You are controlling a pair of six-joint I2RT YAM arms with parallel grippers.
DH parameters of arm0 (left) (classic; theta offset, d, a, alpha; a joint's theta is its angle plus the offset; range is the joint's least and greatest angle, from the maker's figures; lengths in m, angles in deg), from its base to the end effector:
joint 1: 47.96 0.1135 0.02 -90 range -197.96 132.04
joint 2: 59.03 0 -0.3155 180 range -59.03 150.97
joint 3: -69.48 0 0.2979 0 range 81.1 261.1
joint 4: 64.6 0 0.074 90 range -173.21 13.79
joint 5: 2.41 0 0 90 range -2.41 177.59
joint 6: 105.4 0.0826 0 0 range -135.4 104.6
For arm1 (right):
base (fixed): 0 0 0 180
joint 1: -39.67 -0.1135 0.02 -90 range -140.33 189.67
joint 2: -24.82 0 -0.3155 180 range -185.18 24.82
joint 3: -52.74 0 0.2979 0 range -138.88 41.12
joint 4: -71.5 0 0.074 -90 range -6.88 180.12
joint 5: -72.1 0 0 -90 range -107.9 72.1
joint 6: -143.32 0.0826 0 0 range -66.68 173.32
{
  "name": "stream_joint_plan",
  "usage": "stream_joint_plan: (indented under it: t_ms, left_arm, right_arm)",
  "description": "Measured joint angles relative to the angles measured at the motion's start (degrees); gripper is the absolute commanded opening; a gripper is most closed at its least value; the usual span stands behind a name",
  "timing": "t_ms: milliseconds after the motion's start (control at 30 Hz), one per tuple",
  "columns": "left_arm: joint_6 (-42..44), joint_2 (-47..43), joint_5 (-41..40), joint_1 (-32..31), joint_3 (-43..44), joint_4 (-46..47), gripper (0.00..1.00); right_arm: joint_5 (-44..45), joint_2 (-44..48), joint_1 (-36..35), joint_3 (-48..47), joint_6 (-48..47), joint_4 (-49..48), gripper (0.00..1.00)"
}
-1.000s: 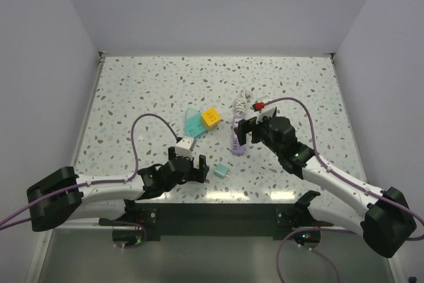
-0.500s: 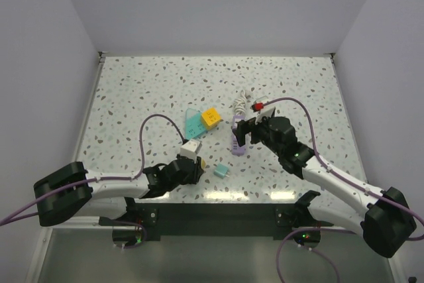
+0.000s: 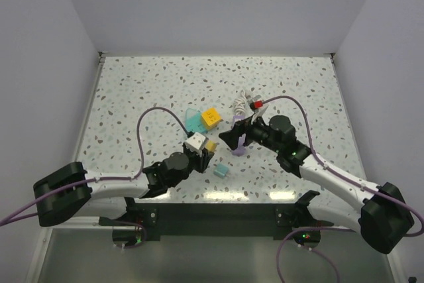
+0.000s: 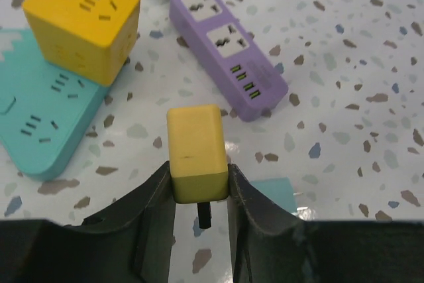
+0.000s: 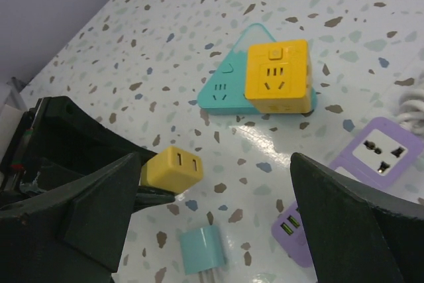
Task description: Insert the plug
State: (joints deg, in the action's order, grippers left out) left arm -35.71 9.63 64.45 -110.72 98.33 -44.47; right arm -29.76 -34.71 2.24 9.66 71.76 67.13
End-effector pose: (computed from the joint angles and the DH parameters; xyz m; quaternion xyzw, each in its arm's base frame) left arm 0.1548 -0.2298 0.1661 0.1823 0.7884 -0.2513 0.5310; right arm 0.2256 0.1941 0.2687 -0.1917 0.7521 0.3640 0.5149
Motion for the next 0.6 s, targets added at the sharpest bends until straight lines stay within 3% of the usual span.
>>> stream_joint_plan:
  t_ms: [233, 433, 533, 600]
  left_arm:
    - [11.50, 0.81, 0.07, 0.00, 3.30, 12.15, 0.00]
    - [16.79, 2.40, 0.42, 0.00, 4.68, 16.26, 0.00]
    - [18.27, 2.73, 0.63, 0.00, 4.81, 17.20, 0.00]
    - [19.06, 2.73, 0.66, 0.00, 4.83, 17.62, 0.00]
  right_arm:
    - [-5.77, -5.77, 0.00, 0.00, 6.67, -5.79, 0.96]
    - [-8.94, -8.39, 0.00, 0.04, 10.36, -10.19, 0.94]
    - [-9.44, -8.68, 0.00, 0.11, 11.23, -11.65, 0.83]
    - [-10.10, -8.72, 0.00, 0.13, 11.76, -12.35, 0.67]
